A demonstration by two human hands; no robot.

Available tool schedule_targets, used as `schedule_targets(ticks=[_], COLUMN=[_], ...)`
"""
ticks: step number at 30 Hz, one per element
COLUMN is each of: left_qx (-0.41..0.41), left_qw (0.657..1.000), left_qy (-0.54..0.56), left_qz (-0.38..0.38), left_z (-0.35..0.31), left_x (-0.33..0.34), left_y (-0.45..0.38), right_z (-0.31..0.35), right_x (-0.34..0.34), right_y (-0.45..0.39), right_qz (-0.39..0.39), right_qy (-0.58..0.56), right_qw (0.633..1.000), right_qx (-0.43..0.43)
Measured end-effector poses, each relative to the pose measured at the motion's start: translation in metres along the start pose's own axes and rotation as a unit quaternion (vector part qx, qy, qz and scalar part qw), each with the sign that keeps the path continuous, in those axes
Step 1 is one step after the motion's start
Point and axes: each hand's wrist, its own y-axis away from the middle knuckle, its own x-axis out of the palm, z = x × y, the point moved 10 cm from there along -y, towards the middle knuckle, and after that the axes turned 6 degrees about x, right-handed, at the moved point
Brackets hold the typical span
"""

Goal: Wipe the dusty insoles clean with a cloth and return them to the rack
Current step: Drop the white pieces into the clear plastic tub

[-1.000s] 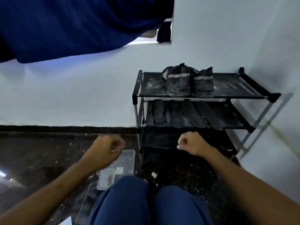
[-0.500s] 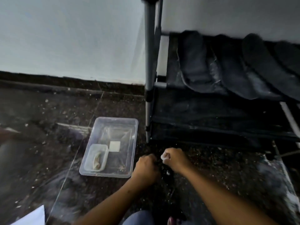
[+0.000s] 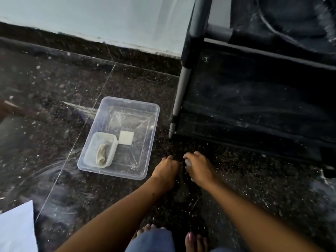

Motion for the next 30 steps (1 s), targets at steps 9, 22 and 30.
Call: schedule_targets(ticks=[9,22,30], left_qx=[-0.051,-0.138,-0.159], left_qw=[0.959,0.924,0.938], left_qy=[0.152,0.106,0.078], left_qz=[-0.234,-0.340,-0.299], left_z=[0.033,0.132,0.135], left_x=[-0.068,-0.075,-0.064], left_y=[0.046,0.110,0.082], right_z=[0.055,0.199,0.194], right_x=[-0.043,-0.016,0.019], right_y=[0.025,-0.009,-0.031], right_qz=[-0.167,-0.075,0.002], right_qy=[-0.184,-0.072,-0.024], right_qw=[0.966,0.969,0.979], right_qx=[-0.077,-0.223,-0.204])
